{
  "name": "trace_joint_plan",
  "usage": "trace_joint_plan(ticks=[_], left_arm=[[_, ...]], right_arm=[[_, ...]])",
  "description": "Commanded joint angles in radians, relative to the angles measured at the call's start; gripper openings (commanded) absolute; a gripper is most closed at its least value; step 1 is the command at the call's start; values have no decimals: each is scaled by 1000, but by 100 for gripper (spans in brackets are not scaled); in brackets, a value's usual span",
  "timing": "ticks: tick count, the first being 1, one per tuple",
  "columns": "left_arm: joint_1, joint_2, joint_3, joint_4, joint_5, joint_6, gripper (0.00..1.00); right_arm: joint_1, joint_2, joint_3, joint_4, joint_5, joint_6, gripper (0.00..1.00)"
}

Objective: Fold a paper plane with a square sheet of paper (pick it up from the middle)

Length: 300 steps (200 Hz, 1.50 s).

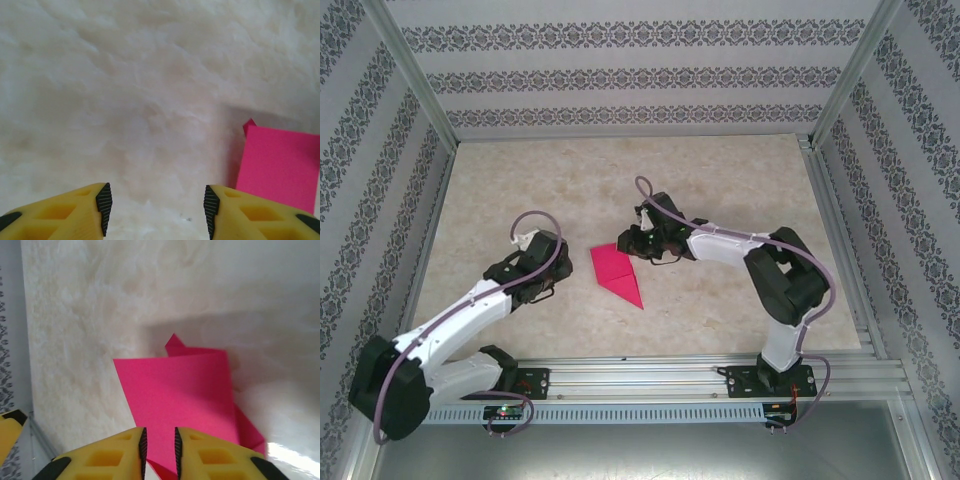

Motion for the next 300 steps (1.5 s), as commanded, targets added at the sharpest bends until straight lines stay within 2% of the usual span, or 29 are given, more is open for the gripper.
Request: trace_joint_plan(ticks=[1, 24, 53, 111, 159, 227, 270, 300], left_arm=[[14, 65, 46, 65, 135, 61, 55], [14, 143, 77, 83, 217, 76, 56], [16, 229, 117, 98, 310, 99, 57], [49, 388, 192, 158, 535, 106, 61], [70, 531, 230, 220, 697, 61, 59], [83, 580, 215, 271, 718, 12, 56], [98, 592, 220, 300, 750, 18, 42], [107, 605, 214, 327, 781, 24, 37]], right_arm=[[-1, 45, 38, 73, -87, 27, 23], [-11, 104, 37, 78, -77, 33, 22], [-29, 140, -40, 183, -66, 96, 21], [-40, 116, -178, 248, 22, 143, 21], [-43, 105, -236, 299, 53, 186, 22], [-43, 120, -247, 313, 50, 195, 25], [-58, 92, -223, 315, -3, 178, 32], [-77, 27, -177, 259, -36, 138, 38]])
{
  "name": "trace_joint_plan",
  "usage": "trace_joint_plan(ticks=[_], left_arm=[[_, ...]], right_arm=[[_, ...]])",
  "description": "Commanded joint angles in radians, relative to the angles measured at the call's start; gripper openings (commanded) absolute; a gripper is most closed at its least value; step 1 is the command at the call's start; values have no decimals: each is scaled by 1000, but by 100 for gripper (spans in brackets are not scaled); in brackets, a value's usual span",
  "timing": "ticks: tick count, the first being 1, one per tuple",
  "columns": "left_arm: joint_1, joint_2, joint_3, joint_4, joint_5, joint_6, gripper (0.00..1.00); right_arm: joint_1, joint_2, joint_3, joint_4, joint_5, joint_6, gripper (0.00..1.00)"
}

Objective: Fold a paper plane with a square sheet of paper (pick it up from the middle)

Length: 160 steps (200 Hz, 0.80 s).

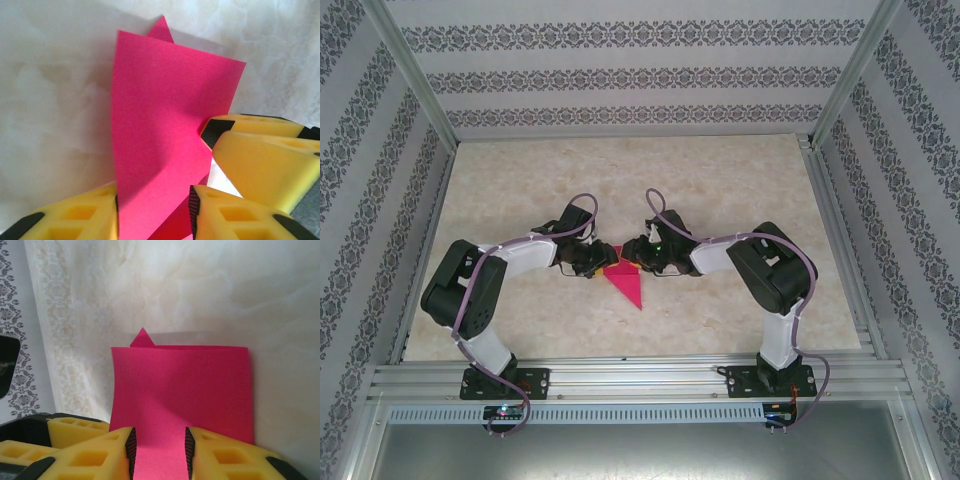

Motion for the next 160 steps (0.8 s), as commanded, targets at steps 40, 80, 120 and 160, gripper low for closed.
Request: trace_joint_plan(ticks=[40, 80, 120, 160], left_arm=[[19, 32, 4, 91, 82, 5, 22], [18, 39, -6, 150, 123, -11, 14], [19, 41, -13, 192, 135, -60, 12], [18, 37, -29, 220, 120, -121, 8]], right_arm=[[-45, -180, 26, -270, 74, -138, 43], [-31, -376, -62, -389, 227, -203, 43], [117, -549, -124, -436, 424, -322, 43], [372, -485, -86, -489, 711, -517, 45]])
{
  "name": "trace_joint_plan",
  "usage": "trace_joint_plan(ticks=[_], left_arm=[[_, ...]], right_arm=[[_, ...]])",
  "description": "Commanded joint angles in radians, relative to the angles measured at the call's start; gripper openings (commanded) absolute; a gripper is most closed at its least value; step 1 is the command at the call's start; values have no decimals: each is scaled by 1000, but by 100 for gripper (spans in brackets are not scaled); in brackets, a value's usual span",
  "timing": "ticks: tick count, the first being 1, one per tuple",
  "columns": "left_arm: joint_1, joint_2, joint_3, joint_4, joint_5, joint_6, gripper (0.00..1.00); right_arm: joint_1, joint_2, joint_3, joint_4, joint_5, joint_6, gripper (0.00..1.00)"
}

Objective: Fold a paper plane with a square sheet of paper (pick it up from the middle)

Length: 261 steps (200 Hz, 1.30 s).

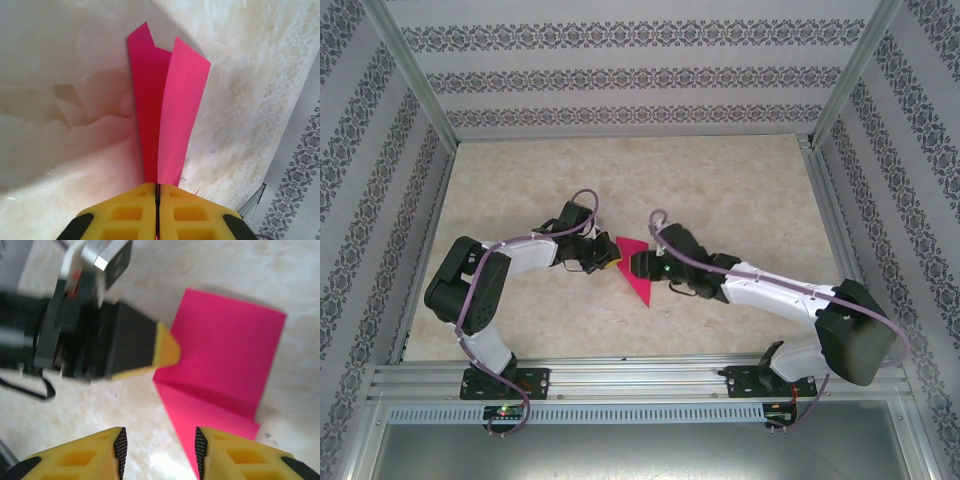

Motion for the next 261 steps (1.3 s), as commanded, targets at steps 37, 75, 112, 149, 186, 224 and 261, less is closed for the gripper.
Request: trace_joint_plan(ticks=[37, 75, 112, 149, 186, 224, 261], left_arm=[[10, -9, -32, 44, -6, -57, 8], [11, -15, -41, 41, -5, -54, 8], [10, -21, -40, 34, -5, -52, 8], [10, -25, -37, 29, -4, -52, 7], [9, -30, -33, 14, -7, -44, 7], [10, -30, -34, 13, -5, -45, 7], [9, -37, -32, 6, -9, -45, 8]], right_arm=[[274, 214, 138, -166, 476, -324, 47], [335, 355, 239, -254, 649, -392, 49], [346, 428, 270, -261, 660, -399, 49], [354, 476, 283, -273, 695, -372, 48], [355, 477, 262, -260, 746, -345, 42], [354, 491, 255, -245, 757, -352, 36], [354, 509, 259, -270, 783, -328, 30]])
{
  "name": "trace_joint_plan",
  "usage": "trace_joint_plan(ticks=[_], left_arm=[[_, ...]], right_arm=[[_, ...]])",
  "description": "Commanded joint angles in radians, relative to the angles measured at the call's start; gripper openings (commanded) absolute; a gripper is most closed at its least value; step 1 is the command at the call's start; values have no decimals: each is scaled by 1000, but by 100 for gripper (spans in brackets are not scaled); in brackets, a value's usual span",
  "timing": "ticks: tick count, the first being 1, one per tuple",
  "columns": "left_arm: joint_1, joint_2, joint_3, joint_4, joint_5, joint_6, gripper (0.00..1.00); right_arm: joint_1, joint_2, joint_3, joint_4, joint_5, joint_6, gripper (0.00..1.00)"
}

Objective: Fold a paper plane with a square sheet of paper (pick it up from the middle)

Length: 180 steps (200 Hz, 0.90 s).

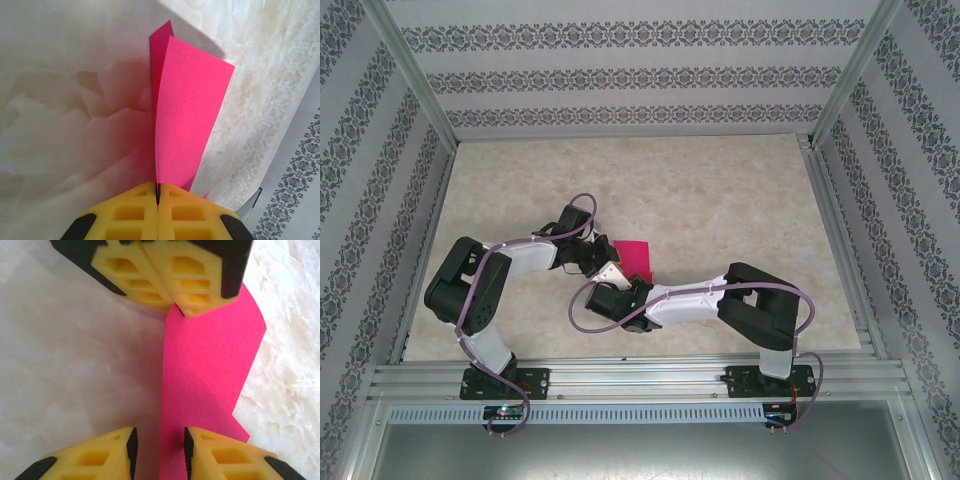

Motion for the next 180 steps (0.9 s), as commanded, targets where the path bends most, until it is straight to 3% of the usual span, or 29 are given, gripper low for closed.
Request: trace_joint_plan(ticks=[1, 36, 109, 142, 158, 180], left_arm=[[10, -33, -1, -11, -5, -3, 8], [10, -38, -2, -20, -8, 2, 7], [11, -67, -7, -45, -34, 5, 10], [11, -106, -6, -90, -83, 7, 30], [11, -143, -9, -133, -145, 10, 47], [12, -178, -13, -178, -209, 9, 61]], right_arm=[[9, 20, 0, -24, 50, 26, 30], [7, 15, -9, -23, 57, 37, 24], [0, -2, -23, -21, 52, 59, 3], [-21, -49, -77, 70, -16, 36, 0], [-46, -96, -136, 175, -111, 1, 0], [-78, -166, -235, 354, -288, -92, 0]])
